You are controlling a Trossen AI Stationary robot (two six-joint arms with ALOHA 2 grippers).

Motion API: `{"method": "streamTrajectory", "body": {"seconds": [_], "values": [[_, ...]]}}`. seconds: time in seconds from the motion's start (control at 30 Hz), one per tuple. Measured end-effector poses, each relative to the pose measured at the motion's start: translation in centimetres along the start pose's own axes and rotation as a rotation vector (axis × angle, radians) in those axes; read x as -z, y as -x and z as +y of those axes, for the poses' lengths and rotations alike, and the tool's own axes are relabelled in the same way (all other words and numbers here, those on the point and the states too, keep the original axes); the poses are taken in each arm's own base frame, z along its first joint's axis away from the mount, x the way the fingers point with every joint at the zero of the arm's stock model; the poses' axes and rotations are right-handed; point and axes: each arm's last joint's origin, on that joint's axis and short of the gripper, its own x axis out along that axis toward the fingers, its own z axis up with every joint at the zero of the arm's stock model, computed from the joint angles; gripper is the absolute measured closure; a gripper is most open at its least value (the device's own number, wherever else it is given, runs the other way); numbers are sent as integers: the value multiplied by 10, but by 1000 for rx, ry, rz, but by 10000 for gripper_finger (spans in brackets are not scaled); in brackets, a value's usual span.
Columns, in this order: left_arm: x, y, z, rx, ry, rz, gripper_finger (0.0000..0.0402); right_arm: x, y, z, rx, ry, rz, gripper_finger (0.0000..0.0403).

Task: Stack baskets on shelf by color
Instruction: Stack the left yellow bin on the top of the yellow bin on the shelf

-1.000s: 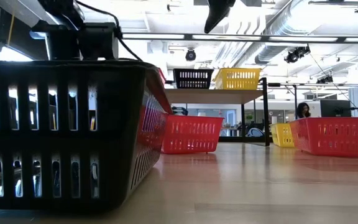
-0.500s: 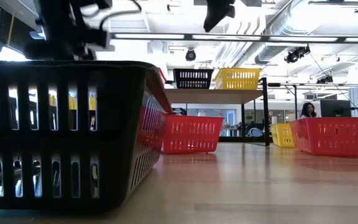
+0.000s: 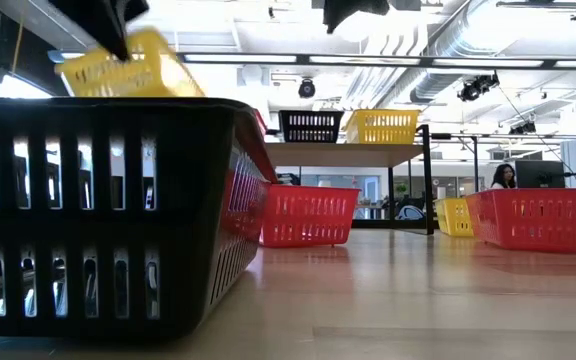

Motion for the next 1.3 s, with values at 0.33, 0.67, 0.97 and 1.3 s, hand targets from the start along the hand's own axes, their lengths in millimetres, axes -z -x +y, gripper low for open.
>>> {"method": "streamTrajectory", "body": {"seconds": [0.33, 0.67, 0.97, 1.3], "values": [[-24, 40, -16, -50, -213, -243, 401, 20, 7, 40, -67, -107, 19, 357], [-35, 62, -14, -269, -452, -318, 401, 27, 17, 76, -133, -125, -121, 357], [-41, 57, 9, -580, -539, -221, 401, 16, 22, 82, -68, -176, -337, 357], [-48, 40, 43, -661, -514, -80, 401, -7, 18, 60, -19, -253, -445, 292]]}}
